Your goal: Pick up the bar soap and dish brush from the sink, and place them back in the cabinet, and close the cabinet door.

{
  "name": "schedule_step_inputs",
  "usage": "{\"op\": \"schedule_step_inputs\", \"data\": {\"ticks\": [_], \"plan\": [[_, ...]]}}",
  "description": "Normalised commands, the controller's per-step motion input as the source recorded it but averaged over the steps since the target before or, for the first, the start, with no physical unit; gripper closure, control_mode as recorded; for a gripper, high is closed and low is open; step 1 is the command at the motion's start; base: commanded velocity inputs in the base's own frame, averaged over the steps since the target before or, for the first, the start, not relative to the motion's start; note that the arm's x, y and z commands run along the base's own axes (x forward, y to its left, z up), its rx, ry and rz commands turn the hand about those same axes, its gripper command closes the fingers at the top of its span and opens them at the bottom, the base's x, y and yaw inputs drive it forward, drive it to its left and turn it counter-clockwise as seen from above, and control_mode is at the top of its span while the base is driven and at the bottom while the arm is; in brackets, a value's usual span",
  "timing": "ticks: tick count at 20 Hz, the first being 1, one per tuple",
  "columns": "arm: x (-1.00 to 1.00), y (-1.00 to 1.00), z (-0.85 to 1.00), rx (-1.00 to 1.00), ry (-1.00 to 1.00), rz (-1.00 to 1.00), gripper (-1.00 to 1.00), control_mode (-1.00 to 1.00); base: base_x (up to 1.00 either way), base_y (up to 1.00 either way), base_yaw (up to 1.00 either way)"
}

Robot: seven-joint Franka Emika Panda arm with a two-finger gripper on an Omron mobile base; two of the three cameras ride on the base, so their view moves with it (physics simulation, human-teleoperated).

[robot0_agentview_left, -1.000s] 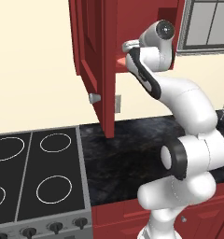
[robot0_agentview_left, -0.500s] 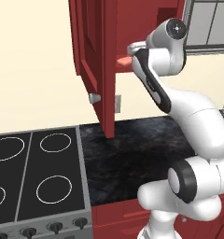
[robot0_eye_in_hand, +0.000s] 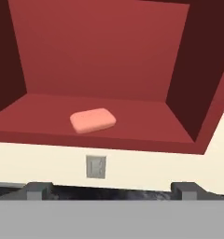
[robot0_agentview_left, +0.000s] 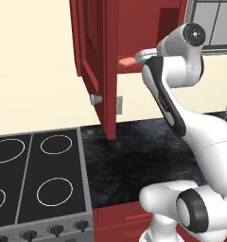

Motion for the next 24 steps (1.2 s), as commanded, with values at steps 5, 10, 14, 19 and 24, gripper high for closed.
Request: {"op": "schedule_step_inputs", "data": {"ticks": [5, 10, 14, 19, 24], "plan": [[-0.59, 0.00, 0.00, 0.03, 0.09, 0.00, -1.00, -1.00, 0.00, 0.00, 0.00], [-0.51, 0.00, 0.00, 0.04, 0.11, 0.00, -1.00, -1.00, 0.00, 0.00, 0.00], [-0.52, 0.00, 0.00, 0.02, 0.09, 0.00, -1.00, -1.00, 0.00, 0.00, 0.00], [-0.54, 0.00, -0.12, 0.00, 0.04, 0.00, -1.00, -1.00, 0.00, 0.00, 0.00], [-0.52, -0.01, -0.21, 0.00, 0.01, 0.00, -1.00, -1.00, 0.00, 0.00, 0.00]]}}
